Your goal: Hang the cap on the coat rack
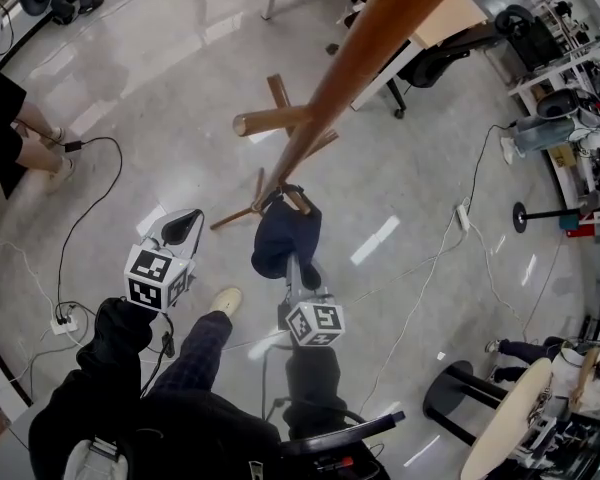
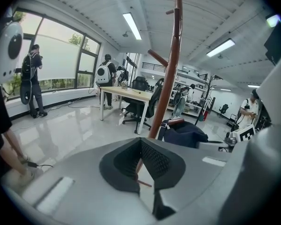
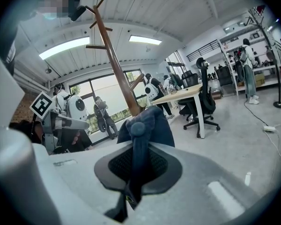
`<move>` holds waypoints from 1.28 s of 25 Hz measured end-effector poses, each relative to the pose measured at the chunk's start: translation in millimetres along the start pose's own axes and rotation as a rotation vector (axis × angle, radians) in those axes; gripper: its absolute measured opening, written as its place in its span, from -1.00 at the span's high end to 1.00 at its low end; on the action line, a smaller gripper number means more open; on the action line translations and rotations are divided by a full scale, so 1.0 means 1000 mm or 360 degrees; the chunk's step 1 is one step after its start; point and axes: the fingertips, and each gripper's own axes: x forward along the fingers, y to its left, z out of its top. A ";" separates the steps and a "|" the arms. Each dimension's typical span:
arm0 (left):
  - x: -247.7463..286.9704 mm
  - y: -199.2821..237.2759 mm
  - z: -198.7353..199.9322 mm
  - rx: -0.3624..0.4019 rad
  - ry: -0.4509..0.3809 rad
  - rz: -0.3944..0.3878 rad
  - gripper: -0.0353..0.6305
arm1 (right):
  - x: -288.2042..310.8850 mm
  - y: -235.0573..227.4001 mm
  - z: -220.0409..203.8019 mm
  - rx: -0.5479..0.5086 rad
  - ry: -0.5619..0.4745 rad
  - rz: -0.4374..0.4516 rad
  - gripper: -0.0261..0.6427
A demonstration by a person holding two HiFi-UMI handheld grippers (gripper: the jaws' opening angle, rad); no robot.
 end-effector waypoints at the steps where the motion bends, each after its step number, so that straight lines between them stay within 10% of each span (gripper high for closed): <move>1: 0.000 0.001 -0.001 -0.0003 0.0001 0.0005 0.89 | 0.001 -0.001 -0.001 -0.0002 0.0004 0.0002 0.88; 32: 0.005 0.021 -0.015 -0.0037 0.0035 0.0071 0.89 | 0.052 -0.034 -0.038 -0.0151 0.0126 -0.0066 0.88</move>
